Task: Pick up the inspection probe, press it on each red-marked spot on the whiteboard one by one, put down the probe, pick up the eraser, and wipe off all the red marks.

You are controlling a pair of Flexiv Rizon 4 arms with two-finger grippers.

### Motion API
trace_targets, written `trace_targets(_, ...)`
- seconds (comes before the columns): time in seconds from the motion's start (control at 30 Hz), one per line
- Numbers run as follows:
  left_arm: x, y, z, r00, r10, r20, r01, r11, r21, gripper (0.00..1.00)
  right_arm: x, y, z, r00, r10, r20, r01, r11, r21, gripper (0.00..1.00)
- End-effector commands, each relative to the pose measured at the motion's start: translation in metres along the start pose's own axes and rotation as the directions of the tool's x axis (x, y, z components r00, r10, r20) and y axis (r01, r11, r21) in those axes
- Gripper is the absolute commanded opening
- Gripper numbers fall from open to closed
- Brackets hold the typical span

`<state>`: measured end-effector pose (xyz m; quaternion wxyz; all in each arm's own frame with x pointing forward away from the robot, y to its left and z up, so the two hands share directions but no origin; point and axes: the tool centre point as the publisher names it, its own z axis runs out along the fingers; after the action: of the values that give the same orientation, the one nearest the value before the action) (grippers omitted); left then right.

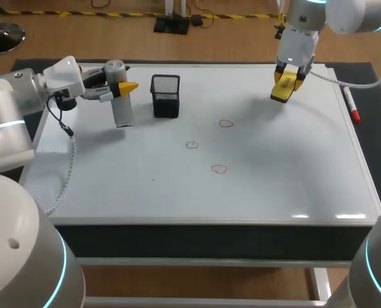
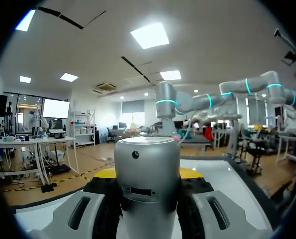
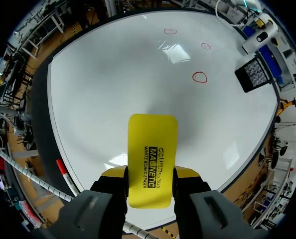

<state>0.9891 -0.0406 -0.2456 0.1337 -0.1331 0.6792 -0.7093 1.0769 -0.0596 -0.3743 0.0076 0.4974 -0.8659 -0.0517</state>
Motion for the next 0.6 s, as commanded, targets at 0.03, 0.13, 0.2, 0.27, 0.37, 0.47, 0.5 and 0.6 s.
trace_targets(0.03,0.0,0.001,0.0,1.0,0.002,0.0,-0.002,1.0,0.006,0.0,0.001,-0.001,-0.001,1.0,-0.002,-0.003,0.002,1.0,0.002,0.0)
trace_targets(0.13,0.0,0.001,0.0,1.0,0.002,0.0,-0.002,1.0,0.006,0.0,0.001,-0.001,-0.001,1.0,-0.002,-0.003,0.002,1.0,0.002,0.0)
trace_targets(0.2,0.0,0.001,0.0,1.0,0.002,0.0,-0.002,1.0,0.006,0.0,0.001,-0.001,-0.001,1.0,-0.002,-0.003,0.002,1.0,0.002,0.0)
trace_targets(0.27,0.0,0.001,0.0,1.0,0.002,0.0,-0.002,1.0,0.006,0.0,-0.002,0.0,0.0,1.0,-0.009,-0.028,0.01,1.0,0.006,0.0)
trace_targets(0.37,0.0,0.001,0.0,1.0,0.002,0.0,-0.002,1.0,0.006,0.0,-0.008,0.013,0.0,0.997,-0.049,-0.054,0.05,0.999,0.014,0.0)
trace_targets(0.47,0.0,0.001,0.0,1.0,0.002,0.0,-0.002,1.0,0.006,0.0,-0.016,0.032,0.003,0.993,-0.095,-0.071,0.097,0.995,0.023,0.0)
trace_targets(0.5,0.0,0.001,0.0,1.0,0.002,0.0,-0.002,1.0,0.006,0.0,-0.019,0.04,0.003,0.991,-0.109,-0.075,0.111,0.993,0.024,0.0)
trace_targets(0.6,0.0,0.001,0.0,1.0,0.002,0.0,-0.002,1.0,0.006,0.0,-0.028,0.062,0.005,0.987,-0.148,-0.071,0.149,0.989,0.019,0.0)
